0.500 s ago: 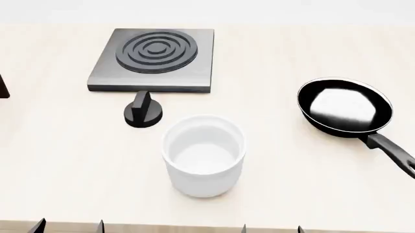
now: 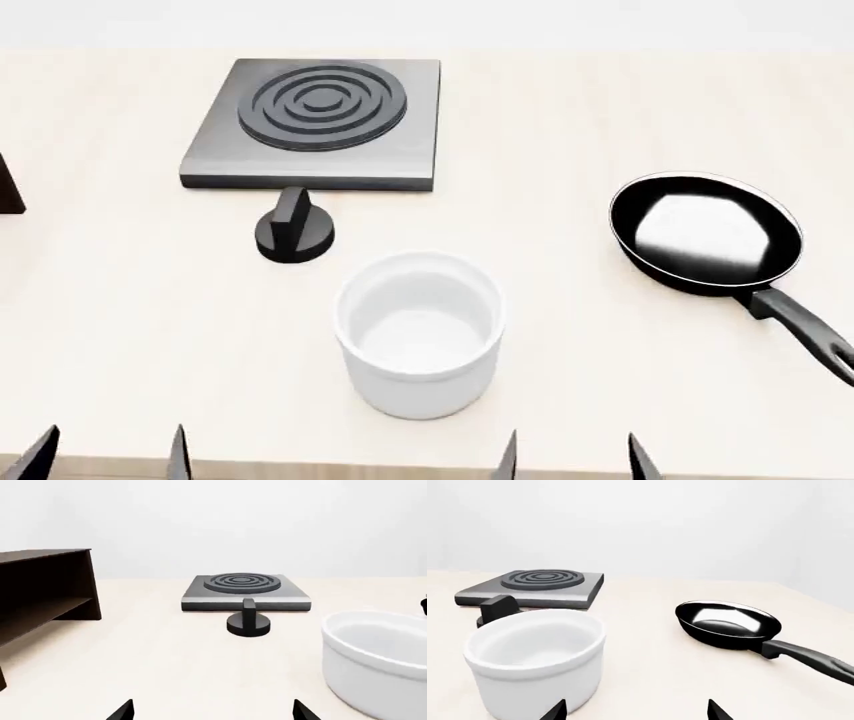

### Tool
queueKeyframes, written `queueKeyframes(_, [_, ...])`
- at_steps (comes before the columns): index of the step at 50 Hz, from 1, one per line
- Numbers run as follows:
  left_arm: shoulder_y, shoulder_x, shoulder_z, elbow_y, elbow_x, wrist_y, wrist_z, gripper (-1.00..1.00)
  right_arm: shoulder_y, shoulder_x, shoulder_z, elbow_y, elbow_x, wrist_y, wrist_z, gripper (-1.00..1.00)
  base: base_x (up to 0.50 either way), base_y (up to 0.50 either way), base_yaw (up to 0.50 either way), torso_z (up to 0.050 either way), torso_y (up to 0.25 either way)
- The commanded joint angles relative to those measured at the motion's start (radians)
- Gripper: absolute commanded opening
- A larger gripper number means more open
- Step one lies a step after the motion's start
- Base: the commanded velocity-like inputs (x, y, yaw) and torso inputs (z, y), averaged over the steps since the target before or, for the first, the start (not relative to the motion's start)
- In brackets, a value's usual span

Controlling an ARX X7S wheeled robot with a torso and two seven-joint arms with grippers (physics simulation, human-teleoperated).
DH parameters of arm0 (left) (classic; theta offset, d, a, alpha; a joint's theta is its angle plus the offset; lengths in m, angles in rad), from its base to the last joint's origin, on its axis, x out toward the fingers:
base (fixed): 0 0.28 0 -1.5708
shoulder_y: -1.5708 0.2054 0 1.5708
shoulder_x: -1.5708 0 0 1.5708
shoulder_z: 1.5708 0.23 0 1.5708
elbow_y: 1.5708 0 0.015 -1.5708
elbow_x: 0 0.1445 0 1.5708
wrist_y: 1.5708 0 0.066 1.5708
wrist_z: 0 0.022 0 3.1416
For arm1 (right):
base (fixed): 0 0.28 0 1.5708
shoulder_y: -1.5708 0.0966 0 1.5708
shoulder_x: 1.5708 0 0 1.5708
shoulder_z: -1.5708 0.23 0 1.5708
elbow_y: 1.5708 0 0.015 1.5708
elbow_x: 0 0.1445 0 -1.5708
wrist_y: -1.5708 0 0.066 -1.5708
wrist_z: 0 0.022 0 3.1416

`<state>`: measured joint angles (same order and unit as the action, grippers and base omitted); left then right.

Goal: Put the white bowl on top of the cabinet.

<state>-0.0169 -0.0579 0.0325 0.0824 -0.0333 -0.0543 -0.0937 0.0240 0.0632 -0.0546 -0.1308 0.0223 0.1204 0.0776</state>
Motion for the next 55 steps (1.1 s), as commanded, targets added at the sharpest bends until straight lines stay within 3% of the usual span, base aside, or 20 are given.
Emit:
queueKeyframes(1, [-0.062,-0.04,-0.043,0.177,0.012,-0.105,-0.086,1.0,0.094,0.046,0.016,-0.216,0.014,0.207,0.03,1.0,0.0,0.0,0.0,0.0,0.0])
queueKeyframes(9, [-0.148,-0.072,-0.098,0.215,0.014,-0.2,-0.134,1.0,0.206,0.084,0.084,-0.306,0.035,0.343,0.055,1.0,0.0,0.0,0.0,0.0,0.0])
queueKeyframes(31, [-0.396,-0.136,-0.297,0.246,-0.082,-0.349,-0.232,1.0,0.448,0.186,0.302,-0.305,0.071,0.499,0.136,1.0,0.0,0.0,0.0,0.0,0.0])
queueKeyframes(51, [-0.379,-0.148,-0.347,0.256,-0.106,-0.331,-0.252,1.0,0.445,0.221,0.348,-0.319,0.056,0.475,0.164,1.0,0.0,0.0,0.0,0.0,0.0])
queueKeyframes(55, [-0.377,-0.151,-0.349,0.258,-0.109,-0.341,-0.256,1.0,0.445,0.22,0.345,-0.314,0.054,0.473,0.167,1.0,0.0,0.5,0.0,0.0,0.0])
